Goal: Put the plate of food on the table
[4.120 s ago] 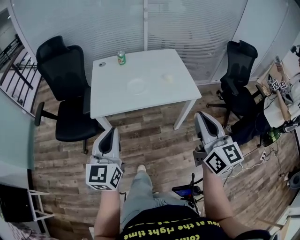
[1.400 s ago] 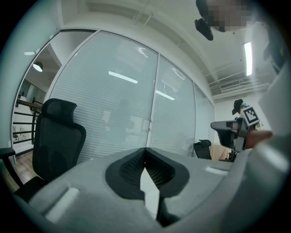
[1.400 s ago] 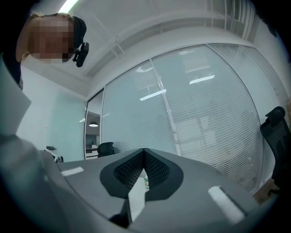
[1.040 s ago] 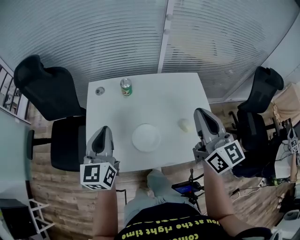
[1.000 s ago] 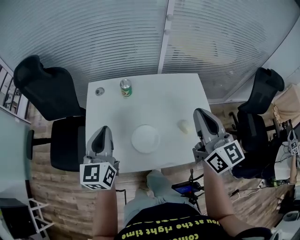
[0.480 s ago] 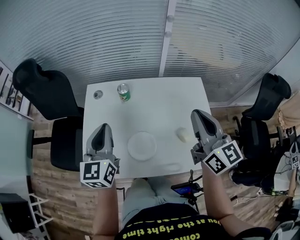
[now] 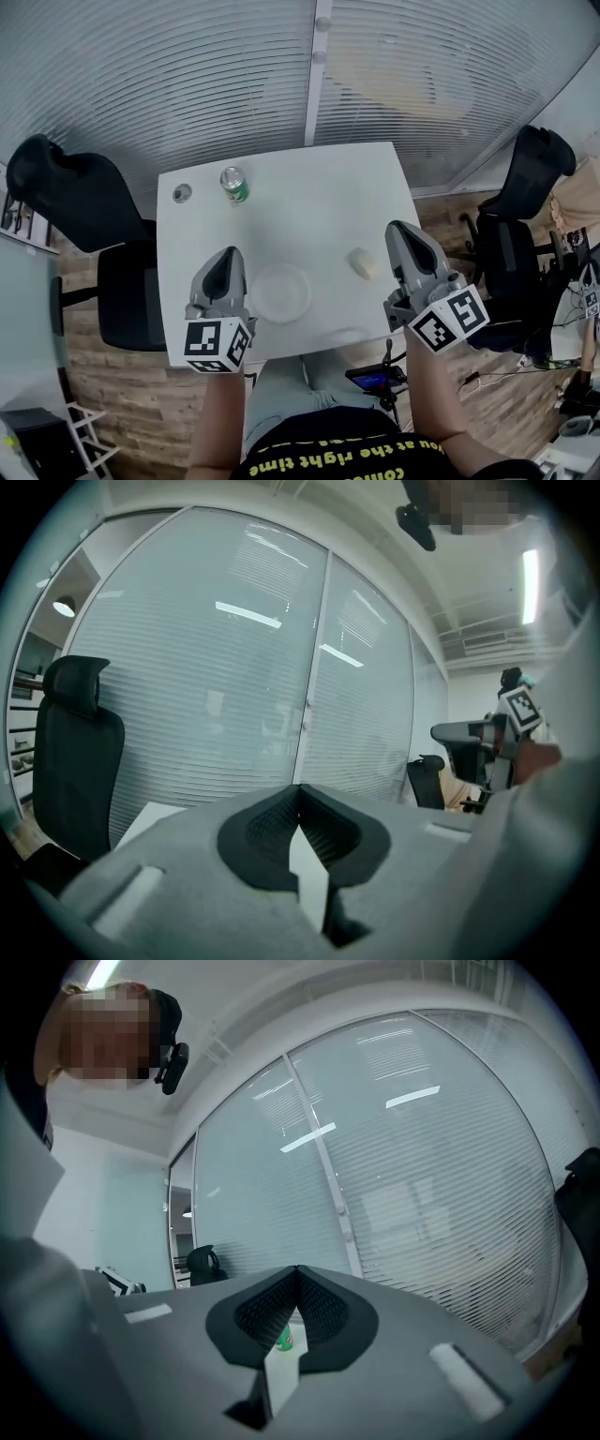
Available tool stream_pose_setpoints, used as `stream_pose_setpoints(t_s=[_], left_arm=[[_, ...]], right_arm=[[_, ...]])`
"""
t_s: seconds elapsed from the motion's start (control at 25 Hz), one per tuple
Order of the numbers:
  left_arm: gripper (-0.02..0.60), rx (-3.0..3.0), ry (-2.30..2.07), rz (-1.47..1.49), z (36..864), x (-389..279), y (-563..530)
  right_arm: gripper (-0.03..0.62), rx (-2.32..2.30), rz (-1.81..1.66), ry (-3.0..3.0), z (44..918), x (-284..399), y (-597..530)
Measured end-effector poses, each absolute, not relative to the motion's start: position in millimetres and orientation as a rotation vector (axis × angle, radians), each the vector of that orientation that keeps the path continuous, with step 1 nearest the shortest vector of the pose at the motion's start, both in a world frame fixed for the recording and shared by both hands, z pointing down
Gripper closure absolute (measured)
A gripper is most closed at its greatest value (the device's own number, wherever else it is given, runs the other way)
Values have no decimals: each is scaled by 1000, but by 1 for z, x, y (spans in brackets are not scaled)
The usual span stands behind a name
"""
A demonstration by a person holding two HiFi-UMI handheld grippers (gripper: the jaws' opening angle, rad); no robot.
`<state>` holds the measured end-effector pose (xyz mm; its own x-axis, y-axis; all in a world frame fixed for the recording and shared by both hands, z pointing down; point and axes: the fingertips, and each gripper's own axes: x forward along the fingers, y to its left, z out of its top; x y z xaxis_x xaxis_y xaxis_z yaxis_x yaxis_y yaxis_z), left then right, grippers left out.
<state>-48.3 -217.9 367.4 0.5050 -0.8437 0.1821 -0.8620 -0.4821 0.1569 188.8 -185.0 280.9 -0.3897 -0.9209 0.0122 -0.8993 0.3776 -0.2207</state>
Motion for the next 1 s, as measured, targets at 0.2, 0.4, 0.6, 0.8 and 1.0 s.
stream_pose_setpoints(t_s=[0.2,0.4,0.6,0.8,1.0], left_arm=[[580,2559,-1388,160,381,-33,-221],[581,2587,-1309,166,390,-14,-222],[580,2605,-1249,170,397,2,-222],[581,2623,-1184,182,406,17,-223],[580,2621,-1149,206,419,29,-224]], right_arm=[[588,-1743,-299,2491,292,198,-177],[588,-1837,-322,2440,305,217,-164],[588,-1914,-344,2403,319,231,-156],[588,-1973,-378,2377,337,240,-151],[585,-1989,-421,2378,357,247,-151]])
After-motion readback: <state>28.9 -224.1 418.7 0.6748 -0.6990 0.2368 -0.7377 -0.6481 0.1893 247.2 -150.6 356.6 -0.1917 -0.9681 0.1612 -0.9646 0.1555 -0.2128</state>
